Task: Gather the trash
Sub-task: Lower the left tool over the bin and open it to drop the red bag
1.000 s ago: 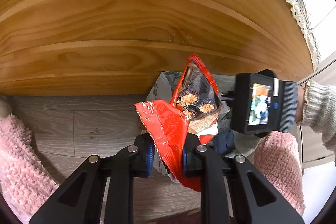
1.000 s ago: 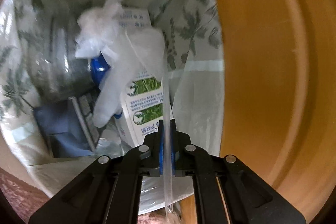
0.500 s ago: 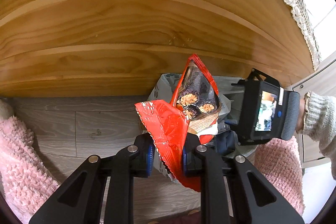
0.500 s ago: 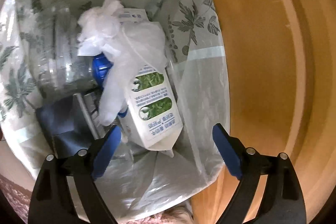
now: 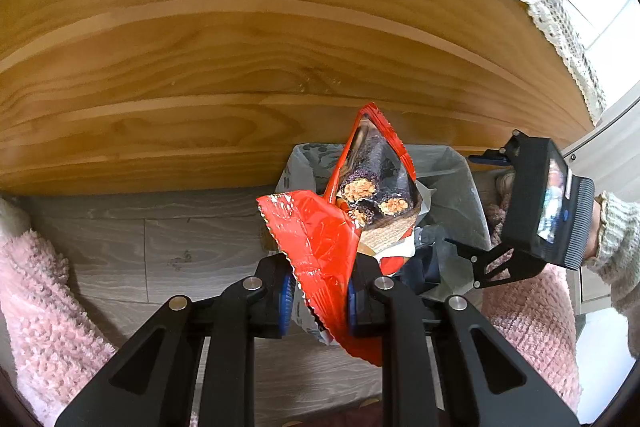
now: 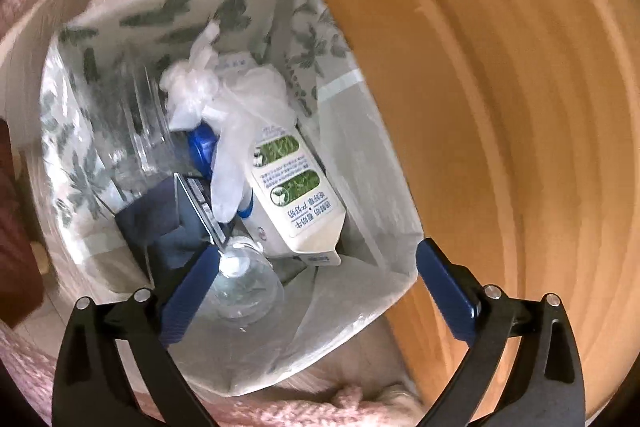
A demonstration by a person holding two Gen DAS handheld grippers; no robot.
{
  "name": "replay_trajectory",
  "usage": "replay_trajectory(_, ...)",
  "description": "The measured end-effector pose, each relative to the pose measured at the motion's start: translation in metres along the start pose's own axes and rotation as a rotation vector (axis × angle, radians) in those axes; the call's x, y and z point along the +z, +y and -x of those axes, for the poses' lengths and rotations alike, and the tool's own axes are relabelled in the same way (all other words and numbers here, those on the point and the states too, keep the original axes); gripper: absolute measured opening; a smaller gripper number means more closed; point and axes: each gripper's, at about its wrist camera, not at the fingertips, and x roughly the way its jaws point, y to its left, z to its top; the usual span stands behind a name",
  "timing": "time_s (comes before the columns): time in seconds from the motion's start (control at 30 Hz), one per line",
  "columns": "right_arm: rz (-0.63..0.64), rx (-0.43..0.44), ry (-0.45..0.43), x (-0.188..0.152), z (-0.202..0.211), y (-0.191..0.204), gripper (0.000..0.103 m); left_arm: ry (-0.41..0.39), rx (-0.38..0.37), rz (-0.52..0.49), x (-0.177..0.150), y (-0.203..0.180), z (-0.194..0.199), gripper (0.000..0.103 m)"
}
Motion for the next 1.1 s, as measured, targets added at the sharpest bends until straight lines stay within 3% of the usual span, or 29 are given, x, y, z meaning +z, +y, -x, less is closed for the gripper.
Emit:
replay_trajectory(0.23,-0.196,-0.080,-0.082,-0.022,0.028,-0.016,0.095,-0.006,0.004,-0.028,-0.001,-0.012,0.001,0.017)
replay_trajectory(0.8,-0.898,0.066,-0.244,-0.102,0.059,-0.048,0.095,0.079,0.002,-0.078,0.008,-0.049,-0.034,0.017)
replay_trajectory(1.1,-0.992,-0.057,-0.243,-0.120,0.071,-0.048,0.095,0.174,0.011,-0.131,0.012,-0.080,-0.074,0.017)
